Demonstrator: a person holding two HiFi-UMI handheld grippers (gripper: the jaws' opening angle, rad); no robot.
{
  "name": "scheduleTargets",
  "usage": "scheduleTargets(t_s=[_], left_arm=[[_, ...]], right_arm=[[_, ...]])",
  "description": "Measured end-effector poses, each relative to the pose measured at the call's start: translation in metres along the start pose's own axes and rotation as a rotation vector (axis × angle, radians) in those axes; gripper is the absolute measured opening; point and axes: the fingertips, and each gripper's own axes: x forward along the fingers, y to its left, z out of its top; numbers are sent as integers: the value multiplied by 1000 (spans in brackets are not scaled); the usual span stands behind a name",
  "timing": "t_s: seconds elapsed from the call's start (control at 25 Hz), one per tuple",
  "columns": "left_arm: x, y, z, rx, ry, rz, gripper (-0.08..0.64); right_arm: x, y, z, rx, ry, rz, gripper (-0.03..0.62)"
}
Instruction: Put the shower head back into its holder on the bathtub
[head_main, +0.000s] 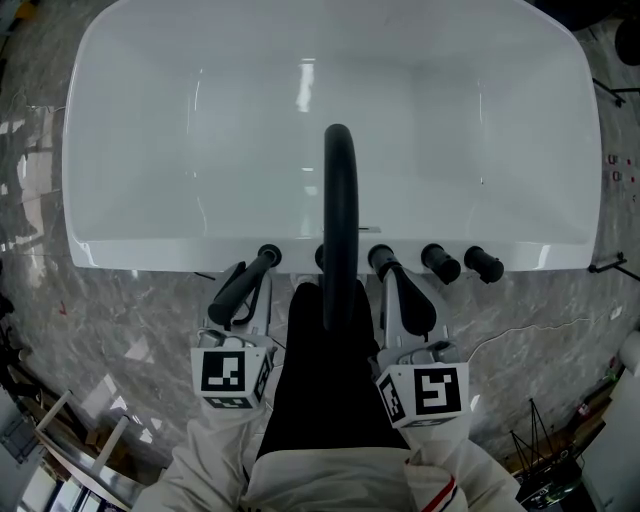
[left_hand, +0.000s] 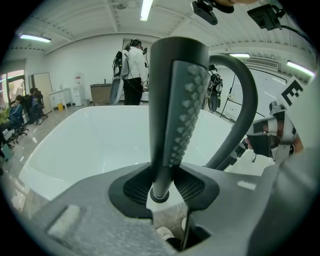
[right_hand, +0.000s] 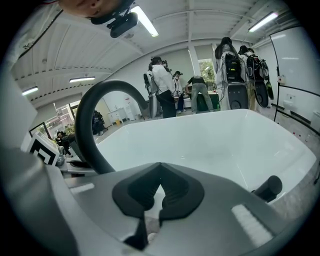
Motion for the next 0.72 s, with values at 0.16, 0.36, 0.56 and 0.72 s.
scheduleTargets(t_s=[0.16,0.36,0.56,0.72], left_arm=[[4,1,-3,-6,5,-2,141],[8,2,-10,-8,21,-2,141],[13,2,-10,-17,30,11,141],[15,0,-13,-3,26,1,141]], right_arm=[[2,0,-2,1,6,0,5],[5,1,-7,2,15,0,5],[6,-1,-11,6,21,-1,5],[7,0,-12,10,26,-1,5]])
